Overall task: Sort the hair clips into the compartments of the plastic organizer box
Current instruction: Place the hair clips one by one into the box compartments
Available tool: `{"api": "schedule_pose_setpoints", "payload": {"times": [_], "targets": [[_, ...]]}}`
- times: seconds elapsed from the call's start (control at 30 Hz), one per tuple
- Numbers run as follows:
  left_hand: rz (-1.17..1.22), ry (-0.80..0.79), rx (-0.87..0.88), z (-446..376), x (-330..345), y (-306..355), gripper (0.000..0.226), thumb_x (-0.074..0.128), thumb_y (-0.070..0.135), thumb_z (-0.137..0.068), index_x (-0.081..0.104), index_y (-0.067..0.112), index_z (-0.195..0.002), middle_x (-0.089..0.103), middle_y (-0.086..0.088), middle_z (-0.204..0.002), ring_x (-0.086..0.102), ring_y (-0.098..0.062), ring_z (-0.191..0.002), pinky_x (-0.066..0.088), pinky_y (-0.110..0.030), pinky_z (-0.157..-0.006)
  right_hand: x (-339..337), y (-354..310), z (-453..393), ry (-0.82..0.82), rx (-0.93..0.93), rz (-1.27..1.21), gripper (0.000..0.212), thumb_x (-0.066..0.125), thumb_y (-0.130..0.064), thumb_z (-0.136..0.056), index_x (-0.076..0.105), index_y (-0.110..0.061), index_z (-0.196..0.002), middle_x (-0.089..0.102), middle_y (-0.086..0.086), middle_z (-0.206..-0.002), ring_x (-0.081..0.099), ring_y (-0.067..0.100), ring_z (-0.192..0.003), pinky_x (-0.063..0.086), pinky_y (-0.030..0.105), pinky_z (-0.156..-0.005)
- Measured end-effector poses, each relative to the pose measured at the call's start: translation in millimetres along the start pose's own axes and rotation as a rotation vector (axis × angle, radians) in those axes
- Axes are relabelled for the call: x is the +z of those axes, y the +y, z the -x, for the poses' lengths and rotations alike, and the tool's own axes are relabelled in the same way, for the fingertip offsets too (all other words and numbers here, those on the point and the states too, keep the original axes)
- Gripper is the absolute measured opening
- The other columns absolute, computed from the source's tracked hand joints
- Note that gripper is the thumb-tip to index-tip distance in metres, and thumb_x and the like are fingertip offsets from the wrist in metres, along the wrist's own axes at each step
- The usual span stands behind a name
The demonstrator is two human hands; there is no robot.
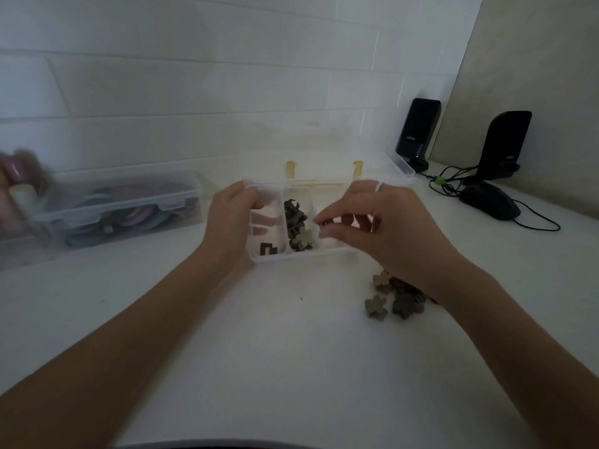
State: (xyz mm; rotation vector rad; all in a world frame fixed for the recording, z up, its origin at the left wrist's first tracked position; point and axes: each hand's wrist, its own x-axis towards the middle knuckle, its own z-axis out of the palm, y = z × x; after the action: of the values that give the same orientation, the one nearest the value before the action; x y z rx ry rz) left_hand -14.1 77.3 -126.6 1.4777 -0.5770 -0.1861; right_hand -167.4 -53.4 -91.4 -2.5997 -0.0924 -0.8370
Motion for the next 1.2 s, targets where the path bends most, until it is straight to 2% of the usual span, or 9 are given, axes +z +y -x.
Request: {"api": "schedule_pose_setpoints", "payload": {"times": [0.13,0.23,0.37,0.5,0.6,0.83,0.97,1.1,1.2], "targets": [[0.0,-0.012,-0.005,6.4,11.9,-4.2,0.025,0.049,0.02,-0.062,0.063,0.007,-0.077,0.067,-0.004,-0.082,0.068,-0.027,-0.064,0.048,-0.038,-0.064,17.6,11.3,3.6,0.155,-0.001,0.015,0.014,0.07,-0.022,-0.081,0.074,-0.022,-0.094,0.055,-0.008,-0.082,0.047,-0.001,-0.07,0.038,0.013,-0.063],[0.012,-0.009,0.0,10.4,19.0,-6.5,0.029,0.05,0.02,-0.062,0.063,0.002,-0.081,0.066,-0.009,-0.086,0.069,-0.037,-0.07,0.049,-0.038,-0.06,28.7,17.1,3.6,0.212,-0.011,0.055,0.017,0.069,-0.018,-0.081,0.074,-0.018,-0.097,0.058,-0.007,-0.084,0.047,0.003,-0.076,0.038,0.013,-0.068],[-0.01,-0.017,0.075,14.4,20.4,-5.4,0.014,0.054,0.027,-0.06,0.065,0.022,-0.067,0.065,-0.005,-0.081,0.07,-0.031,-0.067,0.049,-0.037,-0.057,34.0,14.7,2.7,0.202,0.05,0.139,0.019,0.065,-0.014,-0.084,0.068,-0.019,-0.102,0.067,-0.01,-0.091,0.044,0.004,-0.086,0.036,0.011,-0.073],[-0.033,-0.032,0.139,16.7,19.2,-7.1,0.01,0.055,0.041,-0.06,0.063,0.034,-0.06,0.065,-0.003,-0.08,0.071,-0.026,-0.066,0.049,-0.037,-0.057,36.1,9.0,2.3,0.308,0.074,0.225,0.009,0.069,-0.02,-0.081,0.066,-0.018,-0.088,0.057,-0.018,-0.078,0.05,0.014,-0.085,0.041,0.027,-0.072],[-0.037,-0.014,0.165,16.9,19.8,-11.0,0.026,0.054,0.042,-0.062,0.062,0.018,-0.07,0.064,-0.016,-0.086,0.071,-0.025,-0.065,0.05,-0.036,-0.057,39.3,13.6,-0.8,0.39,0.051,0.297,0.005,0.071,-0.019,-0.08,0.072,-0.016,-0.084,0.064,-0.001,-0.093,0.047,0.016,-0.087,0.035,0.021,-0.071],[-0.022,0.009,0.146,12.7,19.8,-17.8,0.03,0.058,0.024,-0.071,0.057,-0.004,-0.082,0.062,-0.023,-0.09,0.07,-0.029,-0.064,0.051,-0.037,-0.056,34.6,20.4,0.3,0.337,0.081,0.261,0.009,0.066,-0.022,-0.083,0.074,-0.02,-0.087,0.055,-0.001,-0.089,0.038,0.008,-0.082,0.032,0.021,-0.059],[-0.018,0.01,0.12,11.2,19.5,-16.9,0.023,0.06,0.023,-0.072,0.062,0.002,-0.08,0.066,-0.018,-0.086,0.07,-0.03,-0.066,0.052,-0.039,-0.058,36.7,15.8,1.3,0.296,0.061,0.352,0.007,0.058,-0.016,-0.085,0.066,-0.016,-0.085,0.053,0.002,-0.086,0.048,0.019,-0.078,0.04,0.029,-0.06],[0.005,0.011,0.101,9.1,16.7,-16.2,0.021,0.058,0.023,-0.071,0.063,0.003,-0.077,0.066,-0.011,-0.08,0.07,-0.031,-0.066,0.051,-0.039,-0.059,30.6,14.2,2.2,0.302,0.058,0.249,0.01,0.054,-0.015,-0.086,0.061,-0.019,-0.092,0.053,-0.003,-0.087,0.048,0.012,-0.079,0.041,0.023,-0.062],[0.036,0.036,0.064,4.7,11.2,-16.8,0.015,0.057,0.02,-0.072,0.065,0.008,-0.074,0.065,-0.01,-0.081,0.068,-0.033,-0.064,0.049,-0.038,-0.059,15.4,14.0,1.9,0.323,0.041,0.159,0.015,0.043,-0.013,-0.078,0.057,-0.015,-0.072,0.051,-0.005,-0.068,0.044,0.008,-0.06,0.041,0.025,-0.05]]}}
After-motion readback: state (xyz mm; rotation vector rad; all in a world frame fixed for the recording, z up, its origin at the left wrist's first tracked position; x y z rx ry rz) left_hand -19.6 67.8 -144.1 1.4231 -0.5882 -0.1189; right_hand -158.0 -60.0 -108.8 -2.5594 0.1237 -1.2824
